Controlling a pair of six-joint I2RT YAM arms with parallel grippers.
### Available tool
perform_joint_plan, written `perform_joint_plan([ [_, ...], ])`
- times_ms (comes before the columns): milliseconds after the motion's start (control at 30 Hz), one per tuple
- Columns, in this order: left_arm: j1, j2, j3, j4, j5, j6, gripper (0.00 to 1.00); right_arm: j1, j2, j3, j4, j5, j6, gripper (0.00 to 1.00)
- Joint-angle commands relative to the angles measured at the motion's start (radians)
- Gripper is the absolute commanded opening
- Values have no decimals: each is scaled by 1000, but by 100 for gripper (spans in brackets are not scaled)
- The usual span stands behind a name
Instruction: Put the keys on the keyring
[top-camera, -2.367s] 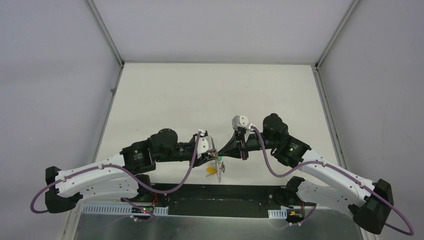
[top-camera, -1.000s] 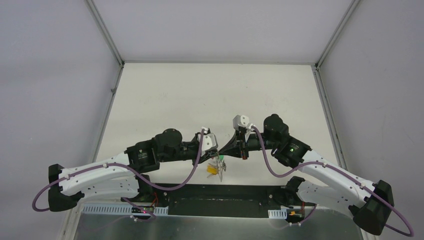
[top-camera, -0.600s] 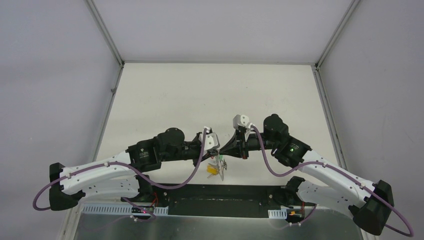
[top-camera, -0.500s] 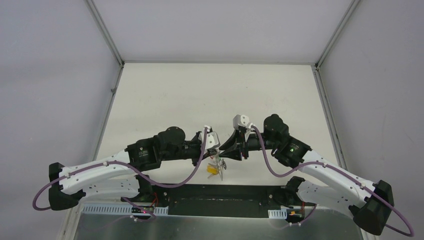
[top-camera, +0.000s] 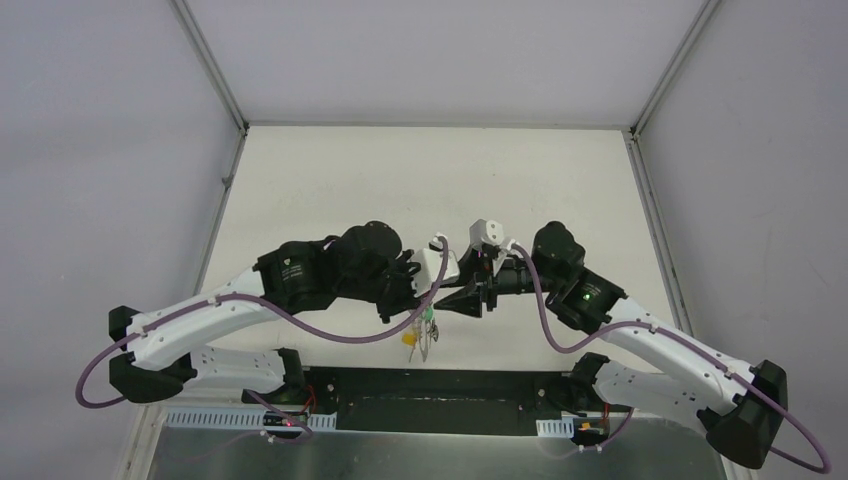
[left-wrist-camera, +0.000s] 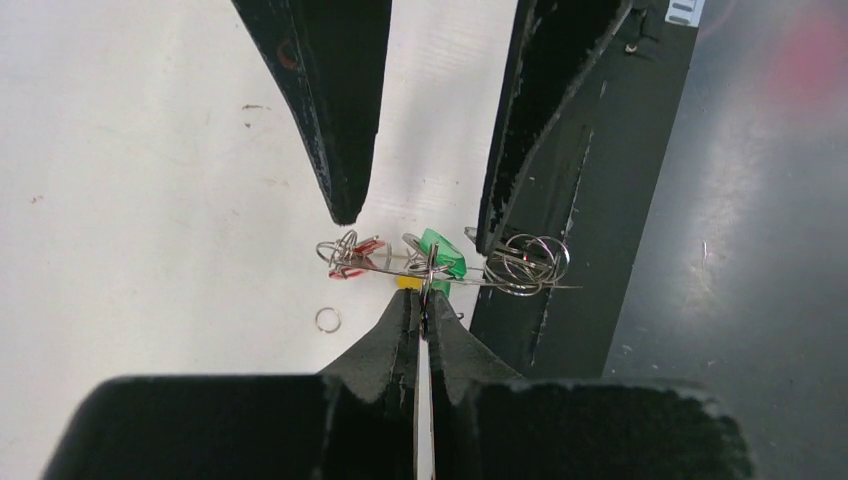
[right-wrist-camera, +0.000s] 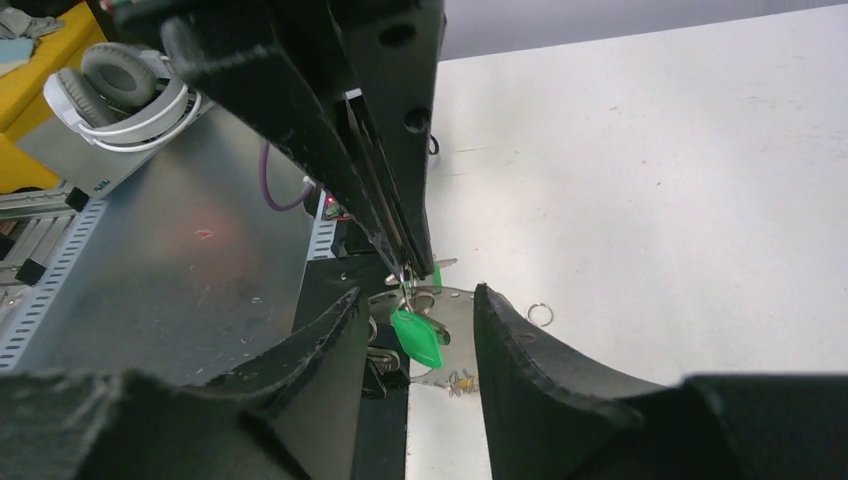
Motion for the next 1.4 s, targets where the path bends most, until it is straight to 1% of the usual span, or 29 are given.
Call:
perform_joint_plan([
  [0, -6, 69, 138, -171, 27, -15, 0, 19, 20, 33, 116, -30, 51, 42],
  [100, -6, 106, 195, -208, 30, -25, 0, 27, 28, 9, 175, -35, 81, 29],
  [133, -6, 114, 207, -214, 29, -27, 0, 29, 33, 3, 194, -37, 93, 27],
  [200, -7, 125, 227, -223, 25, -25, 0, 38, 44, -5, 220, -40, 108, 25],
  [367, -7, 137, 251, -223, 21, -6, 0, 53, 61, -23, 239, -24, 108, 25],
  [600, -6, 135, 253, -216, 21, 5, 0, 57, 79, -38, 247, -16, 102, 25],
  [633, -6, 135, 252, -214, 26, 4, 0, 58, 81, -37, 250, -18, 102, 24],
  [667, -6, 136, 250, -212, 27, 4, 0, 58, 82, -36, 251, -19, 102, 19],
  [700, -7, 136, 246, -210, 30, 4, 0, 58, 83, -34, 252, -21, 101, 11],
  [767, -7, 138, 241, -208, 34, 4, 0, 58, 85, -32, 252, -24, 99, 0],
  [967, -6, 123, 218, -194, 16, 8, 0, 59, 86, -40, 282, -30, 123, 0],
  [1033, -6, 99, 193, -169, -6, -1, 14, 59, 82, -49, 307, -25, 137, 0],
  [1067, -7, 81, 176, -149, -17, -7, 19, 58, 79, -52, 319, -23, 143, 0],
  [1100, -7, 57, 152, -121, -23, -9, 23, 59, 76, -55, 328, -22, 147, 0],
  [1267, -6, -104, 3, 48, -29, -13, 31, 59, 66, -57, 340, -19, 152, 0],
  [1367, -7, -199, -91, 137, -36, -13, 32, 59, 57, -56, 340, -20, 156, 0],
])
